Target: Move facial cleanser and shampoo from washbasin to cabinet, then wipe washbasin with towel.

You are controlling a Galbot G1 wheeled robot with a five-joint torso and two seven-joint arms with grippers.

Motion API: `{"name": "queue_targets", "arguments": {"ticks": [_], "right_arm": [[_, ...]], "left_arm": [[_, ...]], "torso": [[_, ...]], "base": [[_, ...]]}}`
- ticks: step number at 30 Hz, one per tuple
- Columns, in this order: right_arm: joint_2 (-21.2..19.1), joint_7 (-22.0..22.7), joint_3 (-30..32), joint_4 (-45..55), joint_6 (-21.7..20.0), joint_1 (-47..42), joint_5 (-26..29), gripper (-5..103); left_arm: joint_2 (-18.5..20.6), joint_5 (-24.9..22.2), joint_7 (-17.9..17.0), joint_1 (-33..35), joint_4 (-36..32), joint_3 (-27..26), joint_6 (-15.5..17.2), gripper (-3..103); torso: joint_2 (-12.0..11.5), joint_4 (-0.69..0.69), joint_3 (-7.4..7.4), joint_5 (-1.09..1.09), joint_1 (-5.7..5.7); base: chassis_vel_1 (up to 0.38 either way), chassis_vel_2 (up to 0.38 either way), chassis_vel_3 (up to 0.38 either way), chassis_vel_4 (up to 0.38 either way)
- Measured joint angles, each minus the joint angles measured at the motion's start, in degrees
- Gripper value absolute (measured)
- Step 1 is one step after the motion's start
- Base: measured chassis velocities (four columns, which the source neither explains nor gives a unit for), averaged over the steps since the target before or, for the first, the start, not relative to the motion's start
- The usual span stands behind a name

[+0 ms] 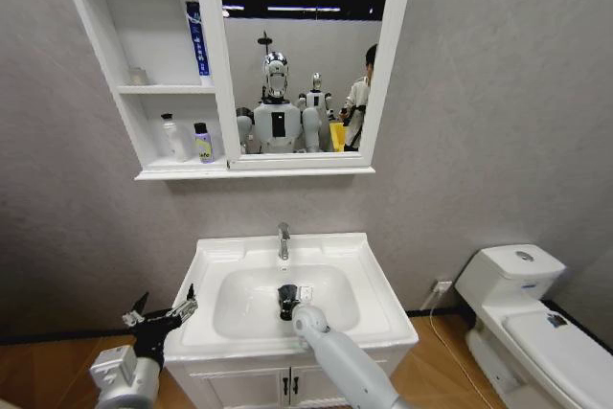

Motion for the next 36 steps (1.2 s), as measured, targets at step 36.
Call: {"name": "queue_targets", "arguments": {"ticks": [36], "right_arm": [[1.3, -0.6, 0.6, -2.3, 0.4, 0.5, 0.2, 2]], "left_arm": [[0.0, 0.0, 0.0, 0.0, 0.0, 0.0, 0.0, 100]], "torso": [[0.0, 0.01, -0.01, 0.01, 0.00]], "base": [[0.000, 0.000, 0.000, 0.000]]}}
